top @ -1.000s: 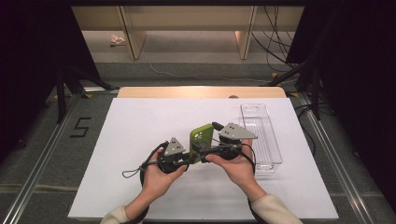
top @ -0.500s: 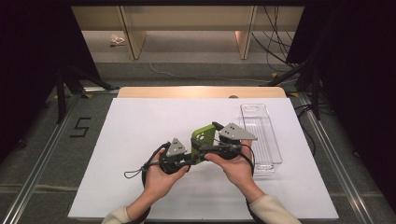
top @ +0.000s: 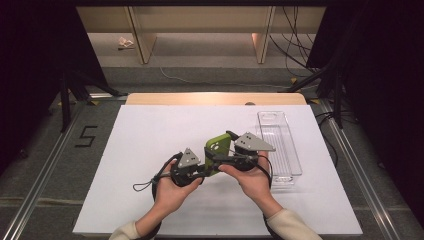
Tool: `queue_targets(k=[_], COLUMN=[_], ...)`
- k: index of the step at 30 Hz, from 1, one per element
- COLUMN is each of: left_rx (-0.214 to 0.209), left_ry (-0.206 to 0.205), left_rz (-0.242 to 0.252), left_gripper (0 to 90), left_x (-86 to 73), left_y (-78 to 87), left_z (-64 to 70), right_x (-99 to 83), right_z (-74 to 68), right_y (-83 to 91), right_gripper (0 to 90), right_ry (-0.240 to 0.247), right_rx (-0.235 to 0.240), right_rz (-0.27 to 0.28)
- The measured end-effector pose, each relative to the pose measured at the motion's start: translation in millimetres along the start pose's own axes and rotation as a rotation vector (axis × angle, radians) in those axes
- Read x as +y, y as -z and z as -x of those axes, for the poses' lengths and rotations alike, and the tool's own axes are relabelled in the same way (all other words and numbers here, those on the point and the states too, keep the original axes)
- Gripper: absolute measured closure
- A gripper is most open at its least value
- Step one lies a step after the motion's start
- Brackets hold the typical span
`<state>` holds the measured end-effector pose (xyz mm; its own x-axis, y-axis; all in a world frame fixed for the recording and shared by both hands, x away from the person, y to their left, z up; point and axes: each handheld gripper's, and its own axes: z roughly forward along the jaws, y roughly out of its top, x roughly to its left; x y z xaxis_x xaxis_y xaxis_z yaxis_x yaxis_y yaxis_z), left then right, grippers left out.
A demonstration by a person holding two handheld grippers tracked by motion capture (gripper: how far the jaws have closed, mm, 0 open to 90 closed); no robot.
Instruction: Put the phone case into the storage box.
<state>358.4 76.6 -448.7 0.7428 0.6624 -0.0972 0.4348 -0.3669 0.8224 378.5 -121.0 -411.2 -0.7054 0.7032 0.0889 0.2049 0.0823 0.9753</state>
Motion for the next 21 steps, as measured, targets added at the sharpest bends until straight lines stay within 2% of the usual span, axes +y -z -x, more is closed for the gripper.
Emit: queue_targets(k=[6,21], left_rx=[0.003,0.006], left_ry=[0.002,0.003], left_rz=[0.001,0.000], left_gripper=[77.7,77.6], left_x=[0.1,-0.2], left_y=[0.3,0.0], left_z=[-0.6,-0.7], right_x=[-0.3,-0.8], right_z=[-1.0,-2.3], right_y=[0.4,0.1], right_gripper=[14.8,16.2], right_ry=[0.001,0.016], right_rx=[0.000,0.003], right_rz=[0.004,0.014])
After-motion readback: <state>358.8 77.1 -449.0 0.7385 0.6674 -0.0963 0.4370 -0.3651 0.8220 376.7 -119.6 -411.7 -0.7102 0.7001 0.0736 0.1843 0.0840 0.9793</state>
